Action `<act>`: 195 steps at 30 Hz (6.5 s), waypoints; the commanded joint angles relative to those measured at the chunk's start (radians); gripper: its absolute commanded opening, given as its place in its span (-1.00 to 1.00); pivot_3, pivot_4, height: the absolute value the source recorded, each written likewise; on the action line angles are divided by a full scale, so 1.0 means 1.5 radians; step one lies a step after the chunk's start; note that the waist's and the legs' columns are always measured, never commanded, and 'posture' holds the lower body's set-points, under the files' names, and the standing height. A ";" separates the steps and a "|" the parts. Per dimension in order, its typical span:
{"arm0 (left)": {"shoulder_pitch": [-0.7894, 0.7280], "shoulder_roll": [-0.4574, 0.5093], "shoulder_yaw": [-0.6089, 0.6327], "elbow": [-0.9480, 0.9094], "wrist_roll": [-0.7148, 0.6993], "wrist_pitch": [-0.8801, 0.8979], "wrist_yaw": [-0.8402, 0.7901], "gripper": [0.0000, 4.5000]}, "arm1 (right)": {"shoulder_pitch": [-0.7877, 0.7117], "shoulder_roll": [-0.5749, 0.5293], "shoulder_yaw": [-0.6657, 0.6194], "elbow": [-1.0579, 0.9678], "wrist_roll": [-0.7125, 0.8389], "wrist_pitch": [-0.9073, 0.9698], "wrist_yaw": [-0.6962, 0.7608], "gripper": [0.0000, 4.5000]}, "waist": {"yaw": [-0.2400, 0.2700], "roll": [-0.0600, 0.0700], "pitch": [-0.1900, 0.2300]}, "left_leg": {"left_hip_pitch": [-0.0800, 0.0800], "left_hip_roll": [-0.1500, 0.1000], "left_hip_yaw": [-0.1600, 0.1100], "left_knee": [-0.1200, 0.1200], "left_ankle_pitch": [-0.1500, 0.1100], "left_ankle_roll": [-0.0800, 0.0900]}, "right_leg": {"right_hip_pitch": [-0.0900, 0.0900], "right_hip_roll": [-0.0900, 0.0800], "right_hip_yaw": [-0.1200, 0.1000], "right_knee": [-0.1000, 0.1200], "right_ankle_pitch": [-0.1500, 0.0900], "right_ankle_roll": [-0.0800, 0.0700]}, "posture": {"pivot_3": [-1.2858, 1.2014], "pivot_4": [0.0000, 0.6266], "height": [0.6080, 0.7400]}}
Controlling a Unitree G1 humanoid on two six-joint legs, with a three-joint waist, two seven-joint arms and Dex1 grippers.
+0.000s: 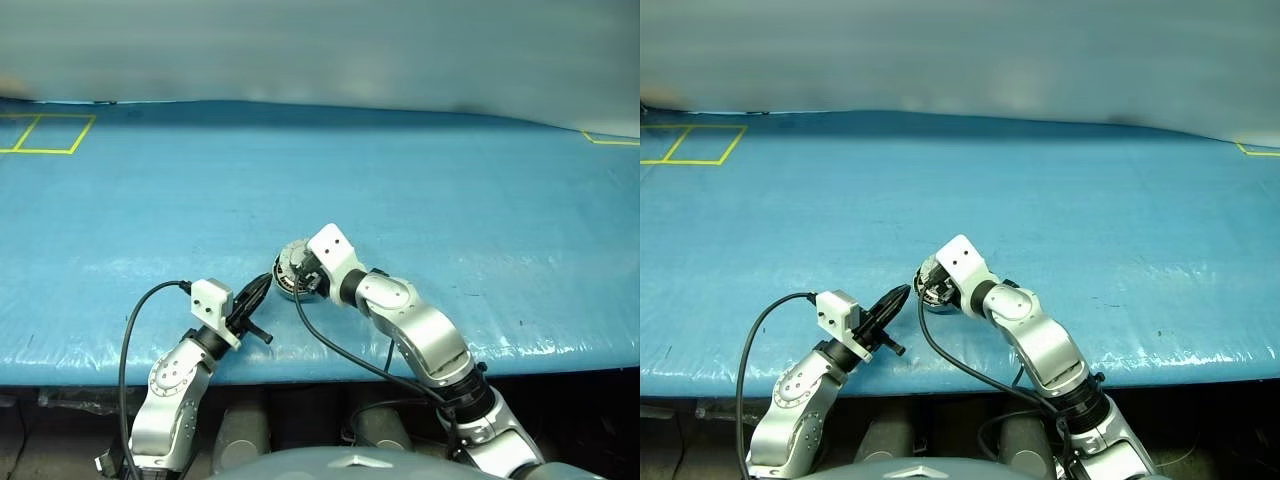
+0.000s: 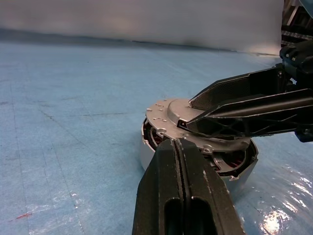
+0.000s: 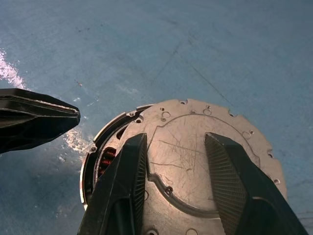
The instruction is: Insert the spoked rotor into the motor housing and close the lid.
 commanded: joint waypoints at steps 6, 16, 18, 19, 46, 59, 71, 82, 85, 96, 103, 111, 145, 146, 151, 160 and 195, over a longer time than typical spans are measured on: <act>-0.002 0.001 -0.003 -0.003 -0.008 -0.015 -0.007 -1.00 | -0.004 0.010 -0.027 -0.026 0.009 -0.009 -0.002 0.87 | 0.000 0.000 0.000 | 0.000 0.000 0.000 0.000 0.000 0.000 | -0.001 0.000 0.000 0.000 0.000 0.000 | 0.03 -0.52 1.00; -0.005 0.006 -0.003 -0.001 -0.014 -0.014 -0.012 -1.00 | 0.011 0.017 -0.026 -0.010 -0.002 -0.013 -0.015 0.99 | 0.000 0.000 0.000 | -0.001 0.000 0.000 -0.001 0.000 0.000 | -0.001 0.000 0.000 0.000 0.000 0.000 | 0.03 -0.52 1.00; -0.006 0.007 -0.003 -0.001 -0.014 -0.014 -0.012 -1.00 | 0.014 0.020 -0.028 -0.007 0.000 -0.012 -0.015 0.99 | 0.000 0.000 0.000 | -0.001 0.000 0.001 -0.001 0.000 0.000 | -0.002 0.000 0.000 0.000 0.000 0.000 | 0.03 -0.52 1.00; -0.007 0.007 -0.003 -0.001 -0.014 -0.014 -0.013 -1.00 | 0.016 0.023 -0.031 -0.006 0.003 -0.012 -0.015 0.99 | 0.000 0.000 0.000 | -0.001 0.000 0.001 -0.001 0.000 0.000 | -0.002 0.000 0.000 0.000 0.000 0.000 | 0.03 -0.52 1.00; -0.007 0.007 0.007 0.004 -0.007 -0.021 -0.007 -1.00 | 0.005 0.036 0.006 -0.056 -0.027 0.047 -0.057 0.44 | 0.000 0.000 0.000 | -0.002 0.000 0.001 -0.002 0.000 0.000 | -0.003 0.000 0.001 0.000 0.000 -0.001 | 0.03 -0.52 1.00; -0.009 0.034 0.016 0.043 0.046 -0.100 0.008 -1.00 | 0.004 0.076 0.031 -0.072 -0.052 0.107 -0.109 0.44 | -0.001 0.000 0.000 | -0.002 0.000 0.002 -0.003 0.000 0.000 | -0.004 0.000 0.001 0.000 -0.001 -0.001 | 0.03 -0.52 1.00; 0.002 0.033 0.011 0.048 0.043 -0.102 0.009 -1.00 | 0.004 0.137 0.006 -0.075 -0.051 0.158 -0.155 0.44 | -0.002 0.000 0.000 | -0.002 0.001 0.002 -0.004 0.000 0.000 | -0.004 0.000 0.001 0.000 -0.001 -0.001 | 0.03 -0.52 1.00; 0.008 0.033 0.010 0.045 0.042 -0.101 0.010 -1.00 | 0.018 0.138 0.039 -0.076 -0.063 0.165 -0.178 0.44 | -0.005 0.000 0.000 | -0.002 0.001 0.002 -0.004 0.000 0.000 | -0.005 0.000 0.001 0.000 -0.001 -0.001 | 0.03 -0.52 1.00; 0.010 0.034 0.012 0.044 0.042 -0.101 0.010 -1.00 | 0.010 0.139 0.054 -0.078 -0.077 0.174 -0.194 0.44 | -0.006 0.000 0.000 | -0.002 0.001 0.002 -0.004 0.000 0.000 | -0.005 0.000 0.001 0.000 -0.001 -0.001 | 0.03 -0.52 1.00; 0.017 0.038 0.013 0.041 0.044 -0.094 0.012 -1.00 | 0.015 0.144 0.089 -0.095 -0.091 0.167 -0.189 0.44 | -0.008 0.000 0.000 | -0.002 0.001 0.002 -0.005 0.000 0.000 | -0.005 0.000 0.001 0.000 -0.001 -0.002 | 0.03 -0.52 1.00; 0.016 0.041 0.012 0.040 0.044 -0.087 0.010 -1.00 | 0.017 0.185 0.070 -0.086 -0.091 0.179 -0.201 0.44 | -0.008 0.000 0.000 | -0.001 0.000 0.002 -0.008 0.000 0.000 | -0.006 0.000 0.000 -0.001 -0.002 -0.003 | 0.03 -0.52 1.00; 0.013 0.044 0.009 0.039 0.044 -0.080 0.009 -1.00 | 0.017 0.178 0.086 -0.068 -0.099 0.168 -0.213 0.44 | -0.008 0.000 0.000 | -0.001 0.001 0.002 -0.009 0.001 -0.001 | -0.006 0.001 0.000 0.000 -0.002 -0.003 | 0.03 -0.52 1.00; -0.005 0.035 -0.004 0.057 0.039 -0.078 -0.001 -1.00 | 0.006 0.162 0.036 -0.052 -0.093 0.156 -0.198 0.44 | -0.004 0.000 0.000 | 0.000 0.000 0.002 -0.008 0.001 -0.001 | -0.005 0.001 0.001 0.000 -0.002 -0.003 | 0.03 -0.52 1.00; -0.005 0.035 -0.004 0.057 0.040 -0.078 -0.001 -1.00 | 0.005 0.153 0.045 -0.052 -0.097 0.154 -0.196 0.44 | -0.004 0.000 0.000 | 0.000 0.000 0.002 -0.008 0.001 -0.001 | -0.005 0.001 0.001 0.000 -0.002 -0.003 | 0.03 -0.52 1.00; -0.006 0.035 -0.002 0.060 0.040 -0.081 -0.002 -1.00 | 0.004 0.125 0.052 -0.054 -0.096 0.151 -0.177 0.44 | -0.004 0.000 0.000 | 0.000 0.000 0.002 -0.008 0.001 -0.001 | -0.005 0.001 0.001 0.000 -0.002 -0.003 | 0.03 -0.52 1.00; -0.014 0.034 -0.003 0.067 0.043 -0.082 -0.006 -1.00 | 0.002 0.080 -0.003 -0.084 -0.072 0.164 -0.134 0.44 | 0.000 0.000 0.000 | 0.000 0.000 0.002 -0.008 0.001 -0.001 | -0.004 0.001 0.001 -0.001 -0.002 -0.002 | 0.03 -0.52 1.00; -0.011 0.031 -0.013 0.071 0.046 -0.080 -0.010 -1.00 | -0.023 0.145 0.013 -0.056 -0.105 0.164 -0.194 0.44 | -0.007 0.000 0.000 | 0.000 0.001 0.002 -0.009 0.002 -0.002 | -0.002 0.002 0.001 0.000 0.000 0.001 | 0.03 -0.52 1.00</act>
